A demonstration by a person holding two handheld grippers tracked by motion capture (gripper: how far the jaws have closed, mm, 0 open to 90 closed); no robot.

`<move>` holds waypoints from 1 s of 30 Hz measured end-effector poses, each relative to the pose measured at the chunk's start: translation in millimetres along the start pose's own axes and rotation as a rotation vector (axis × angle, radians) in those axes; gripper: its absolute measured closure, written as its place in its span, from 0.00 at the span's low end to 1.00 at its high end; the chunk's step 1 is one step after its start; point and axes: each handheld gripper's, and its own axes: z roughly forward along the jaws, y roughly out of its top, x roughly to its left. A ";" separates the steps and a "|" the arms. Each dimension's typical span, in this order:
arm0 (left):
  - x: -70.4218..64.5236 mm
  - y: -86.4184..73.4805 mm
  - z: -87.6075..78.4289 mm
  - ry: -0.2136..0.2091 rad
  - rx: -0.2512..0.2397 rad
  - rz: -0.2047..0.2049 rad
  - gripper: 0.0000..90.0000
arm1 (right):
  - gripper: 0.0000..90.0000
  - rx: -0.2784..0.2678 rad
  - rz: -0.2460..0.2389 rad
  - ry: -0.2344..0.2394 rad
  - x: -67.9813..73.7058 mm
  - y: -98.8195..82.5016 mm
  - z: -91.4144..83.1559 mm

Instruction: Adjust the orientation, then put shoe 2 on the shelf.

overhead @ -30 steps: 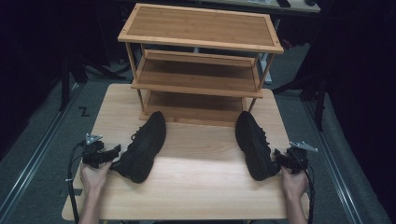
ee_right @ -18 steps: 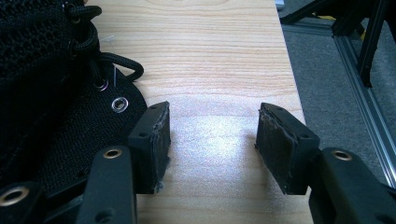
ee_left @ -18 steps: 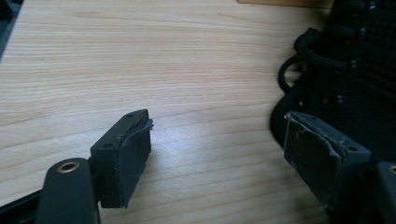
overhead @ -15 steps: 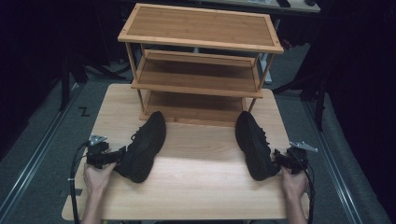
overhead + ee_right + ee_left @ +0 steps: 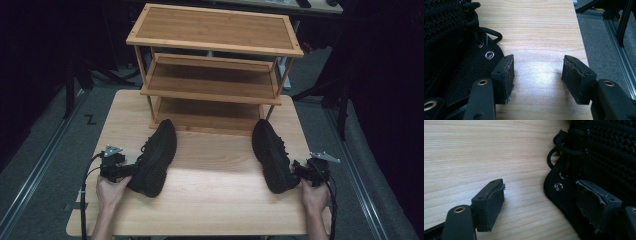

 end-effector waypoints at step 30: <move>-21.7 -2.4 2.9 -0.041 -0.010 0.025 0.29 | 0.47 0.001 -0.002 0.003 0.3 -0.1 -0.1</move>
